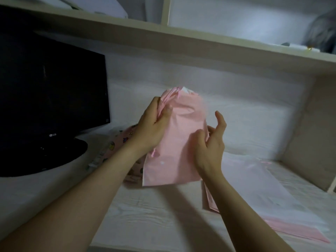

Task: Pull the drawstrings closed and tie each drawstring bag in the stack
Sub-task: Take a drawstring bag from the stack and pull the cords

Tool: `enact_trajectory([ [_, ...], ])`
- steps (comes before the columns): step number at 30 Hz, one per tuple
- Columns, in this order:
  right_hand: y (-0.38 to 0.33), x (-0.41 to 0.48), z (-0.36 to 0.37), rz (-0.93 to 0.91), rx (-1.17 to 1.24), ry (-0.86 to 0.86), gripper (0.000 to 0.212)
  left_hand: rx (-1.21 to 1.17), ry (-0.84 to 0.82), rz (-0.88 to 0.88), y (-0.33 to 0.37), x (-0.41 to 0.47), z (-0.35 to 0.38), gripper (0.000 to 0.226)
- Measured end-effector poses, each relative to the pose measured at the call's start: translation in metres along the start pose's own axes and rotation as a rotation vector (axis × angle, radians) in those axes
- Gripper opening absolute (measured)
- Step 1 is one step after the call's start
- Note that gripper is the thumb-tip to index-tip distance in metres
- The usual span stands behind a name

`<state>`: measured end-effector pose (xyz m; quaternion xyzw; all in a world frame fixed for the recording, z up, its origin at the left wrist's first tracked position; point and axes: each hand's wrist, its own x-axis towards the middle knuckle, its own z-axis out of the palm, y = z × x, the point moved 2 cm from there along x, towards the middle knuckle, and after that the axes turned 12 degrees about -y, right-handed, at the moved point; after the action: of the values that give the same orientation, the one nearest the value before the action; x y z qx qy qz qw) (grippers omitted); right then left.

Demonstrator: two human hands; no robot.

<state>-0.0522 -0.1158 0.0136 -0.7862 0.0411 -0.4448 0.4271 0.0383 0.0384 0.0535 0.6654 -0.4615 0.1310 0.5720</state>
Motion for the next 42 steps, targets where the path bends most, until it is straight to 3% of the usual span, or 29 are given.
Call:
enact_trajectory([
  [3,0.001,-0.006,0.017,0.079,0.038,-0.129,0.059,0.175,0.105,-0.163,-0.021,-0.003,-0.021,0.016],
  [6,0.004,-0.013,0.047,0.09,0.011,-0.211,0.045,0.316,0.258,-0.333,-0.042,-0.015,-0.04,0.032],
  [8,0.006,-0.014,0.07,0.044,-0.01,-0.24,0.043,0.417,0.333,-0.288,-0.052,-0.021,-0.052,0.042],
  [11,0.011,-0.012,0.102,-0.028,-0.068,-0.255,0.061,0.666,0.364,-0.223,-0.065,-0.025,-0.06,0.046],
  [15,0.021,0.003,0.134,0.011,-0.157,-0.366,0.057,0.907,0.207,-0.221,-0.079,-0.03,-0.055,0.057],
  [17,0.023,0.007,0.149,0.051,-0.255,-0.47,0.048,0.955,-0.012,-0.306,-0.092,-0.032,-0.052,0.064],
  [20,0.024,0.003,0.165,0.075,-0.347,-0.593,0.066,0.926,-0.377,-0.533,-0.119,-0.036,-0.05,0.068],
  [23,0.032,-0.009,0.174,0.058,-0.382,-0.603,0.072,0.85,-0.567,-0.677,-0.143,-0.044,-0.051,0.076],
  [25,0.042,-0.013,0.182,0.062,-0.359,-0.641,0.077,0.831,-0.606,-0.699,-0.156,-0.048,-0.053,0.077],
  [29,0.055,-0.012,0.183,0.108,-0.398,-0.631,0.061,0.847,-0.646,-0.71,-0.164,-0.047,-0.056,0.077],
  [34,0.043,-0.012,0.165,0.09,-0.374,-0.588,0.059,1.029,-0.69,-0.752,-0.144,-0.035,-0.051,0.074],
  [38,0.036,0.001,0.144,0.126,-0.387,-0.525,0.03,1.244,-0.594,-0.617,-0.115,-0.022,-0.033,0.055],
  [42,0.042,0.018,0.111,0.137,-0.478,-0.482,0.026,1.255,-0.5,-0.34,-0.103,-0.01,-0.003,0.048],
])
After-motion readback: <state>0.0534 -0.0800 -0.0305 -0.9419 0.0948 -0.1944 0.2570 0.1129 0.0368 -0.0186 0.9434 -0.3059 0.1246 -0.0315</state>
